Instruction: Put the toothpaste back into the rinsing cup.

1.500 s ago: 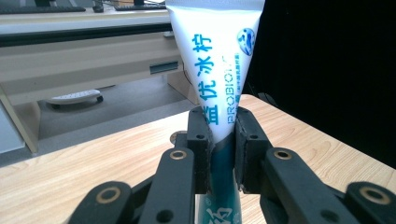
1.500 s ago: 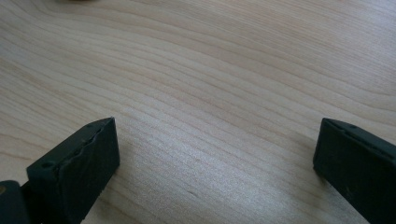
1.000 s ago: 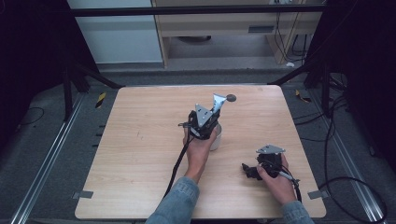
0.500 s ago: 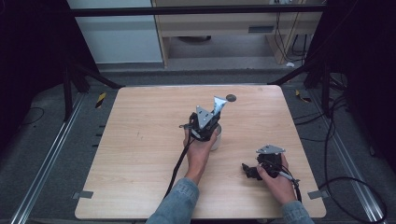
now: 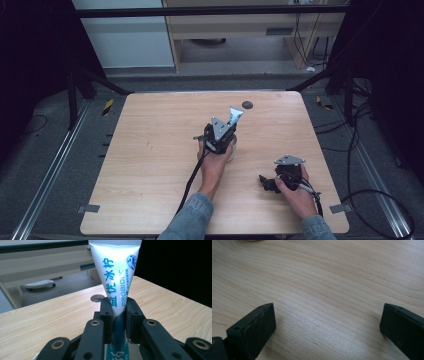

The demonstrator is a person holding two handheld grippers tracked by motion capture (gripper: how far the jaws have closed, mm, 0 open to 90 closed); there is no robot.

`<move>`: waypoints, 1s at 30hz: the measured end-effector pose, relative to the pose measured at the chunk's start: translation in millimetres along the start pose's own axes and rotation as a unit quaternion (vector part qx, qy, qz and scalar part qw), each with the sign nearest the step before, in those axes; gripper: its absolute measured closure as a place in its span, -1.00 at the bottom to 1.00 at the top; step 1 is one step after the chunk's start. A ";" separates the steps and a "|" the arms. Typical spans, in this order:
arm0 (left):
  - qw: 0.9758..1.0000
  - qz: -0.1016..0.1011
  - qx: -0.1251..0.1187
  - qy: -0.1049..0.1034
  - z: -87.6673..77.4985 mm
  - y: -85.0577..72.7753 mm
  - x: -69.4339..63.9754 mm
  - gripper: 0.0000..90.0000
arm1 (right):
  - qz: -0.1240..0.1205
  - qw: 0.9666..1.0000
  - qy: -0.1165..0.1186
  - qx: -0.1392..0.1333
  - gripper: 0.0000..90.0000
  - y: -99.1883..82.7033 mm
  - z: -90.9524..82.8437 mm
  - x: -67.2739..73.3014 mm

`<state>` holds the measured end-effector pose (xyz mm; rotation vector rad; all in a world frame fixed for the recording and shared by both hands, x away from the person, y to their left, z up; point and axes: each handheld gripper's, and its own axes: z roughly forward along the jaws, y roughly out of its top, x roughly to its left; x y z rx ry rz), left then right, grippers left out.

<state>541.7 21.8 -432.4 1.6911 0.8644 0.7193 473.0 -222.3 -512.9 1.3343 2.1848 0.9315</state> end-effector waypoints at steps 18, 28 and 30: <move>1.000 -0.005 0.005 0.001 -1.6 -7.8 0.3 0.73 | -0.001 1.000 0.000 0.000 -0.99 0.0 0.0 -0.2; 1.000 -0.006 0.010 0.003 -3.3 -6.7 -1.0 0.72 | -0.001 1.000 0.000 0.000 -0.99 0.0 0.0 -0.1; 1.000 -0.006 0.013 -0.001 -2.9 -6.1 -0.9 0.71 | -0.001 1.000 0.000 0.000 -0.99 0.0 0.0 -0.1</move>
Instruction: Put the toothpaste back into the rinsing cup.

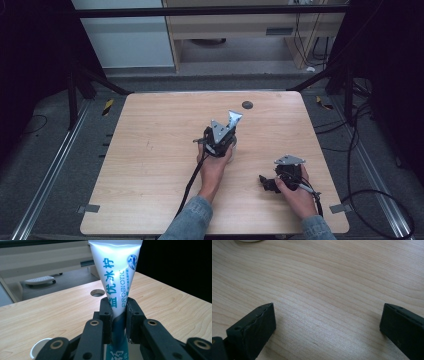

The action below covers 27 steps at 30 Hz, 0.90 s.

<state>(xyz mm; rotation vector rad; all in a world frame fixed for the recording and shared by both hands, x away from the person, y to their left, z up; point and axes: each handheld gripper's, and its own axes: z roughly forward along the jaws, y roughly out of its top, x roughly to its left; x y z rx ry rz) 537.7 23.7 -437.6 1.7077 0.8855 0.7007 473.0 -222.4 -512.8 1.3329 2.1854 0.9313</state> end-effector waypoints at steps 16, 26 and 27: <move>1.000 0.001 0.020 -0.004 2.8 4.0 0.3 0.65 | 0.000 1.000 0.000 0.000 -0.99 0.1 0.0 -0.1; 1.000 0.006 0.022 0.001 1.8 4.8 -1.3 0.58 | 0.000 1.000 0.000 0.000 -0.99 0.1 0.0 -0.1; 1.000 0.006 0.022 0.002 1.6 4.9 -1.3 0.55 | -0.001 1.000 0.000 0.000 -0.99 0.1 0.0 -0.1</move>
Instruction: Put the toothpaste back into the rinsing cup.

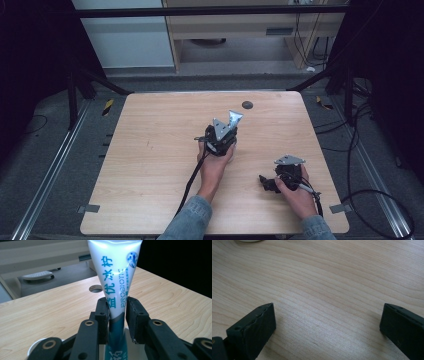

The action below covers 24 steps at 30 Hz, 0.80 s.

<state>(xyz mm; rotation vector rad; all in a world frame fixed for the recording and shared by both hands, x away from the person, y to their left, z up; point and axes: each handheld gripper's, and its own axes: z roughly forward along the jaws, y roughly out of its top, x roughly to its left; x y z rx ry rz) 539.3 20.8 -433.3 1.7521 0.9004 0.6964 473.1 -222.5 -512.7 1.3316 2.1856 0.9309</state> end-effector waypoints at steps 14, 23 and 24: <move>1.000 -0.002 0.000 0.012 -4.5 -0.1 2.5 0.37 | 0.000 1.000 0.000 0.000 -0.99 -0.1 0.1 0.1; 1.000 -0.006 0.008 0.017 -9.3 -0.8 9.1 0.33 | 0.000 1.000 0.000 0.000 -0.99 0.0 0.0 0.1; 1.000 -0.006 0.009 0.017 -9.5 -0.9 9.5 0.33 | 0.000 1.000 0.000 0.000 -0.99 0.0 0.0 0.1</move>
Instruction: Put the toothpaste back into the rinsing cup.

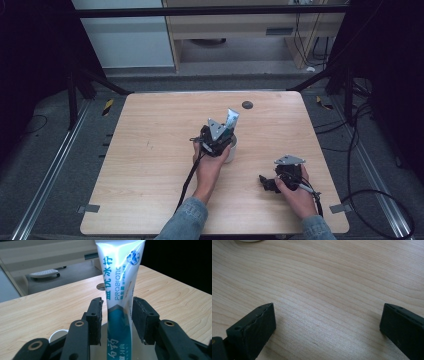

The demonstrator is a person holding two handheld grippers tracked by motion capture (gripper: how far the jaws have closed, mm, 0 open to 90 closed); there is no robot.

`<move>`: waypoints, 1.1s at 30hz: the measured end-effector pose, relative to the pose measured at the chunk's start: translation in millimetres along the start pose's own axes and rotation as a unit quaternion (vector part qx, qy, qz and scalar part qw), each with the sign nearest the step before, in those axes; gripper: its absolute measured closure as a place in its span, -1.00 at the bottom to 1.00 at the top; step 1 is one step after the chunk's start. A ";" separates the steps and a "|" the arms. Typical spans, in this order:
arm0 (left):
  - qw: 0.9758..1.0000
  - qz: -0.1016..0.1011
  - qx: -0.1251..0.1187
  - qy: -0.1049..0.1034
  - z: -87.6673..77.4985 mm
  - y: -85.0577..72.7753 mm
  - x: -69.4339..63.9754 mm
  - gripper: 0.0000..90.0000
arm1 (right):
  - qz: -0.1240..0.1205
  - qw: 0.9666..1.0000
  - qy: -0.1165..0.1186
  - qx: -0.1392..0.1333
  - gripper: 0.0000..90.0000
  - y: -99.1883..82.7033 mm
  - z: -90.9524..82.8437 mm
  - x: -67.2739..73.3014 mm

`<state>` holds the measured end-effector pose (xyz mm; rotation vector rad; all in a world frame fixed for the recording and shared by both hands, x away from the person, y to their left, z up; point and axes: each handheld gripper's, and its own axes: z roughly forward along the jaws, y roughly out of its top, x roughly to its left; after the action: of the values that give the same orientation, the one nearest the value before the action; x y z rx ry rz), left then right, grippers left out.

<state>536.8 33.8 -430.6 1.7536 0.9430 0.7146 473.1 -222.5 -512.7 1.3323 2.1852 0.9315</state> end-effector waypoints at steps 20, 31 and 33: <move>1.000 0.012 0.017 -0.005 -14.3 3.4 1.7 -0.03 | 0.002 1.000 0.001 0.000 -0.99 0.0 -0.1 0.3; 0.997 0.026 0.054 -0.041 -23.9 5.6 2.9 -0.42 | 0.001 1.000 0.000 0.000 -0.99 0.0 -0.1 0.1; 0.996 0.025 0.063 -0.049 -25.7 6.4 2.1 -0.54 | 0.000 1.000 0.000 0.000 -0.99 0.0 0.0 0.0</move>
<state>519.0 46.5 -415.6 1.9116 0.8974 0.6061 473.0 -222.4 -512.7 1.3333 2.1857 0.9313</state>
